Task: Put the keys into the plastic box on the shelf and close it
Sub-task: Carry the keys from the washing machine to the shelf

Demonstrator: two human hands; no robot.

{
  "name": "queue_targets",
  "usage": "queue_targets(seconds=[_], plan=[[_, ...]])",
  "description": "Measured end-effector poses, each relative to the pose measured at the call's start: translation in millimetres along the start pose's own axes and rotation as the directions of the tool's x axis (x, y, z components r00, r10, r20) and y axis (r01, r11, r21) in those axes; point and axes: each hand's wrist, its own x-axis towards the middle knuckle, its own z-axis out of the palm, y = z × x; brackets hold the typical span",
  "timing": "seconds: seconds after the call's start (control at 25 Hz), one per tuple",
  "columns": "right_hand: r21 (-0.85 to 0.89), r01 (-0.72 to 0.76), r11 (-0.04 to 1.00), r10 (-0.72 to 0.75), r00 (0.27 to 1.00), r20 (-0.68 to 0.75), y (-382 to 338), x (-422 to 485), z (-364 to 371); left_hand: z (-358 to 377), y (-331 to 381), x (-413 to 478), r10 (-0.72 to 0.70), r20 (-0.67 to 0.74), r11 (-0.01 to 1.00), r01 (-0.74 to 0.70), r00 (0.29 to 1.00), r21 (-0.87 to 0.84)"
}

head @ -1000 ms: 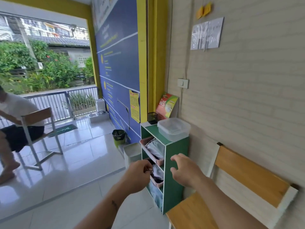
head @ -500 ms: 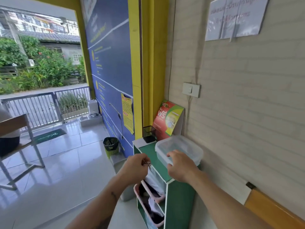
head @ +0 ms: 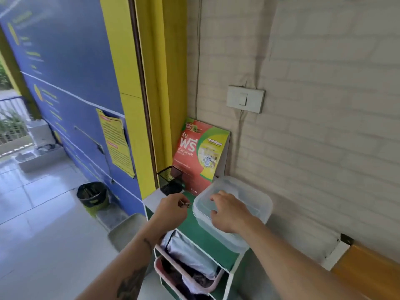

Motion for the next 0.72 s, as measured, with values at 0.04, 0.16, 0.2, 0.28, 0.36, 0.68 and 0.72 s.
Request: queue_targets(seconds=[0.04,0.16,0.2,0.28,0.36,0.68,0.72], plan=[[-0.011,-0.027,1.000,0.027,1.000,0.006,-3,10,5,0,-11,15,-0.006,0.024,1.000,0.006,1.000,-0.007],[-0.044,-0.092,0.995,0.094,0.995,0.041,-13,33,21,7,-39,49,-0.031,0.081,0.999,0.032,0.996,-0.011],[-0.055,-0.115,0.992,0.118,0.992,0.050,-16,38,28,11,-47,59,-0.029,0.106,1.000,0.030,0.994,-0.009],[-0.076,-0.151,0.986,0.154,0.987,0.042,-20,43,39,20,-60,73,-0.022,0.151,1.000,0.023,0.988,-0.005],[-0.087,-0.165,0.982,0.165,0.986,-0.002,-21,44,47,28,-70,83,-0.011,0.193,1.000,0.007,0.981,0.018],[-0.054,-0.168,0.984,0.164,0.984,-0.071,-22,41,50,53,-89,109,0.178,0.155,0.967,-0.202,0.972,0.154],[-0.046,-0.167,0.985,0.164,0.984,-0.074,-22,42,50,55,-91,112,0.208,0.155,0.957,-0.234,0.966,0.171]])
